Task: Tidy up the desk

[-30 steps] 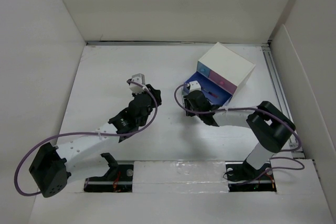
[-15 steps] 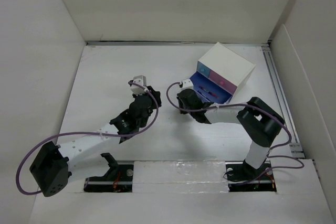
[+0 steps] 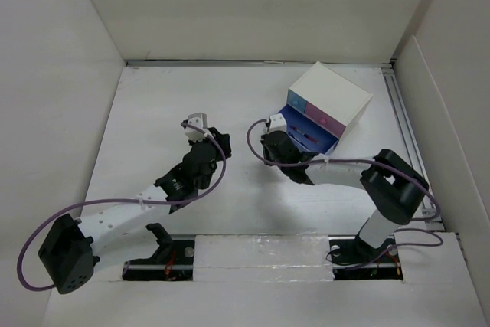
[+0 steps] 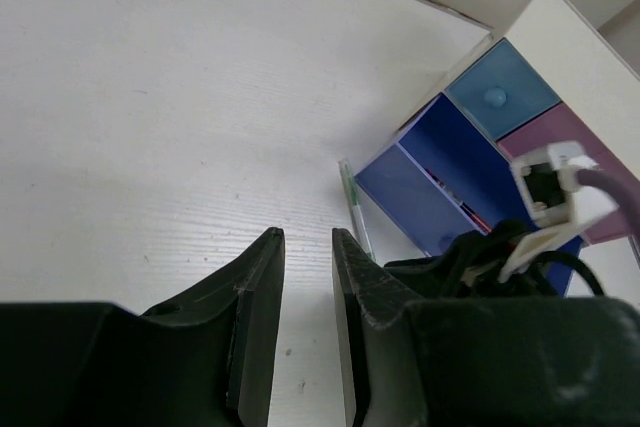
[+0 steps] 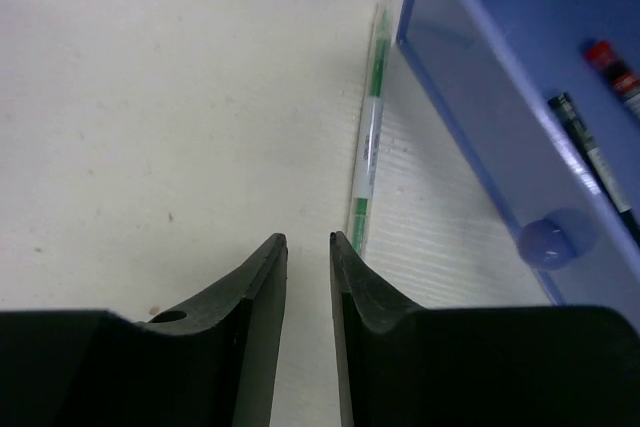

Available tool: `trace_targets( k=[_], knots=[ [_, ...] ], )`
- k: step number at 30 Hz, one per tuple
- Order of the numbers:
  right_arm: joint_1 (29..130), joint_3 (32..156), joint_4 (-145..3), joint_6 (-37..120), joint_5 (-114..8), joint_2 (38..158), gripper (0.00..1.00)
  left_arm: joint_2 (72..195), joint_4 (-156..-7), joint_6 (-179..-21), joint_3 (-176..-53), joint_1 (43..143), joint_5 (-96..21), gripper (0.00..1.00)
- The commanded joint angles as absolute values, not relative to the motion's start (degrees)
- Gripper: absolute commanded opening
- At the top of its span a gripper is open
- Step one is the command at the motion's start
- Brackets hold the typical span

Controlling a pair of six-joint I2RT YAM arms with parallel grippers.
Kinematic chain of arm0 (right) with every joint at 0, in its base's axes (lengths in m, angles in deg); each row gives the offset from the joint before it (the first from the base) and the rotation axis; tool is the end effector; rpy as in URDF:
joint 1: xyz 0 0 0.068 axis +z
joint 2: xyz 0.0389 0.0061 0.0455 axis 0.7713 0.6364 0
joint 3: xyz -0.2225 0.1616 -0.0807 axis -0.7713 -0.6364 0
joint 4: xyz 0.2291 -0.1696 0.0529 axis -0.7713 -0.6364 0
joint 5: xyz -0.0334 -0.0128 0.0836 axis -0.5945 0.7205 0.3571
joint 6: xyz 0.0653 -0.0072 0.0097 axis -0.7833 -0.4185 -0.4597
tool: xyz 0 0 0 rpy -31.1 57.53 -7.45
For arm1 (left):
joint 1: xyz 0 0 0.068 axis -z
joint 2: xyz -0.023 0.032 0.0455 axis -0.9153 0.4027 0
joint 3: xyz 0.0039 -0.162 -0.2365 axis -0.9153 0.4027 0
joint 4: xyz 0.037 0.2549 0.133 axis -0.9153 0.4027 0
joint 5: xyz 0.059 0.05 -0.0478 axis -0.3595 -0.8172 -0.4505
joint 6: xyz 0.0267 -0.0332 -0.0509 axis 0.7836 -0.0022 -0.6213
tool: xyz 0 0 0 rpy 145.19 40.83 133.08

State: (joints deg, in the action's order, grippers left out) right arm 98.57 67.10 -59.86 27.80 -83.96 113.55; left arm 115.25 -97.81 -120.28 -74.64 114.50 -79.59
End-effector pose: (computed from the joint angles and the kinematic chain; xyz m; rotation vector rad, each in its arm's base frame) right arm 0.2685 0.2679 0.1517 -0.3027 2.1472 0.2313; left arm 0.1955 -0.1752 0.2742 -0.2084 1.6767 -0.5671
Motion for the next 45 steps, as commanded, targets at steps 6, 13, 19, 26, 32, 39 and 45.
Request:
trace_targets(
  k=[6,13,19,26,32,39,45],
  knots=[
    [97.58,69.05,-60.97,29.29,-84.34,113.36,0.31,114.35,-100.03,-119.47,-74.47,114.16,-81.15,0.22],
    [97.06,68.44,-59.74,28.41,-83.72,116.89,0.31,114.62,-100.29,-119.30,-74.39,114.16,-80.80,0.21],
    [97.06,68.71,-59.31,28.15,-81.62,118.82,0.26,114.79,-100.29,-119.30,-74.39,114.16,-80.88,0.21],
    [97.75,67.31,-58.43,27.97,-82.93,114.97,0.00,115.23,-100.55,-119.30,-74.39,114.16,-80.97,0.21],
    [97.15,67.56,-61.67,32.97,-85.39,100.47,0.00,115.93,-100.55,-119.21,-74.56,114.16,-80.18,0.21],
    [90.40,68.10,-69.85,35.18,-87.16,94.31,0.00,117.51,-100.99,-119.12,-74.92,114.16,-78.25,0.22],
    [85.11,66.68,-72.13,35.18,-86.45,93.86,0.00,122.25,-102.66,-118.95,-76.49,114.16,-73.77,0.26]
  ],
)
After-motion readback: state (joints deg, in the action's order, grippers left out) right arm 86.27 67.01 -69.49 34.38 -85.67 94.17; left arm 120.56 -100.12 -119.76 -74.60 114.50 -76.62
